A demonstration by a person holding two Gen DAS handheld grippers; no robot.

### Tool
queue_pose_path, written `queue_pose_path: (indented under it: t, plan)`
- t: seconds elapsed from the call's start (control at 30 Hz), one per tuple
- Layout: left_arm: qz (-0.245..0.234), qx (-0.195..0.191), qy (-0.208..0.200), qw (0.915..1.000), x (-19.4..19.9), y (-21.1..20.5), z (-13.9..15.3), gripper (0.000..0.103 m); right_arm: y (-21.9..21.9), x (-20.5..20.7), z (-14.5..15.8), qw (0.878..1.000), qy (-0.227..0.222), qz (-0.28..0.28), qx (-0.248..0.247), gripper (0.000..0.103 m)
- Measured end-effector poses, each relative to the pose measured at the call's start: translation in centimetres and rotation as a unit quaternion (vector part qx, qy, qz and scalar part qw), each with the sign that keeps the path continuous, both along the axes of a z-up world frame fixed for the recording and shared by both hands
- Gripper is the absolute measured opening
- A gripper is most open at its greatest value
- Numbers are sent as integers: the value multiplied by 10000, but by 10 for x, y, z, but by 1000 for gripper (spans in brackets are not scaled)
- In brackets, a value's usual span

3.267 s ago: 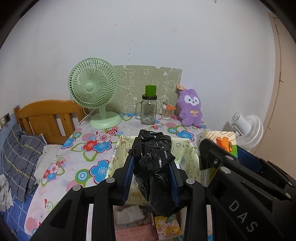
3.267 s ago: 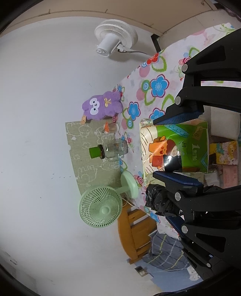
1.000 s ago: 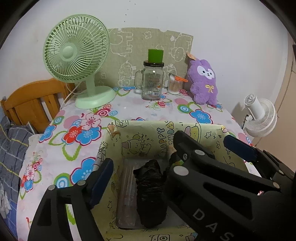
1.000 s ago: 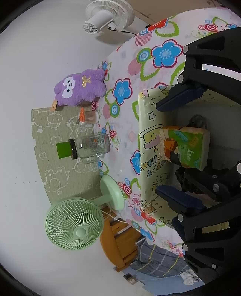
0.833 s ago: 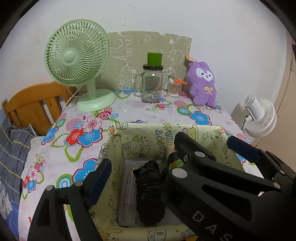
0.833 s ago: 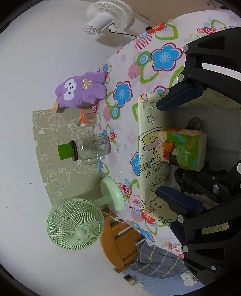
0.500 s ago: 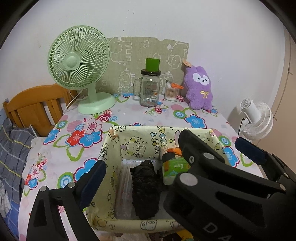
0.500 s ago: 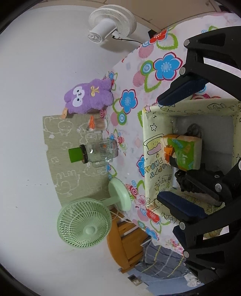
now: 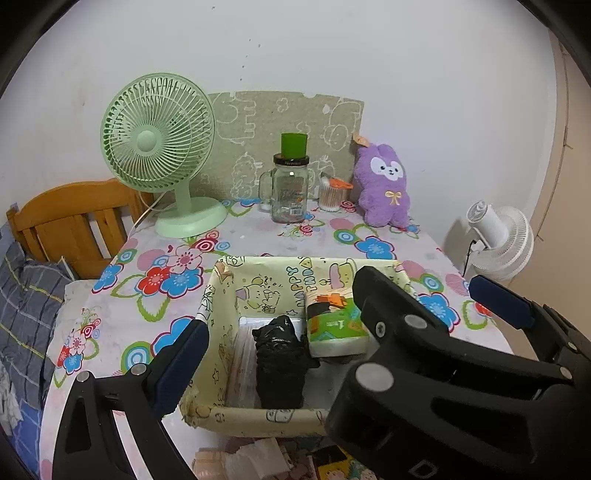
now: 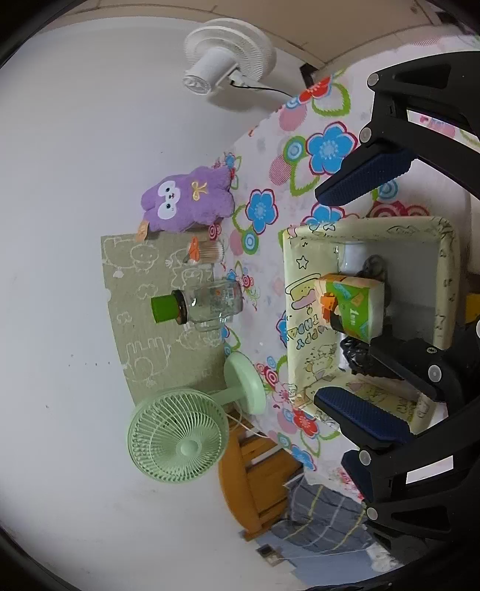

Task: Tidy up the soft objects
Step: 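Lower and open the left gripper in the box while the right gripper releases the tissue pack there, then withdraw both grippers from the box toward the items beside it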

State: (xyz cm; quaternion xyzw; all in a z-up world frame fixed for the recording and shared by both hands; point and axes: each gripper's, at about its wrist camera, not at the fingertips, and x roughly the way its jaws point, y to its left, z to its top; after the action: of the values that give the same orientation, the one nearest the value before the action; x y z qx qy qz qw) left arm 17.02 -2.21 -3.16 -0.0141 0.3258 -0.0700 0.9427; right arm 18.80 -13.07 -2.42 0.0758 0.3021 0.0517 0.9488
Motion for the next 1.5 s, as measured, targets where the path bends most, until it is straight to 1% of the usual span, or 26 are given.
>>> queue_pose_path:
  t: [0.13, 0.37, 0.67, 1.37, 1.5]
  plan:
    - [-50, -28, -81, 10000, -9, -1, 5, 100, 0, -10, 7, 9998, -75, 45, -152, 100]
    - [-68, -23, -225, 9997, -27, -3, 14, 102, -2, -30, 18, 9995, -209, -28, -229, 100]
    - [-90, -42, -331, 9994, -51, -3, 18, 103, -2, -56, 25, 9992, -257, 29, -316, 100]
    - [-237, -103, -582, 9980, -100, -13, 14, 103, -12, -113, 24, 9979, -495, 70, -408, 100]
    - [-260, -132, -596, 9978, -109, -15, 8, 103, -14, -122, 20, 9978, -500, 72, -429, 100]
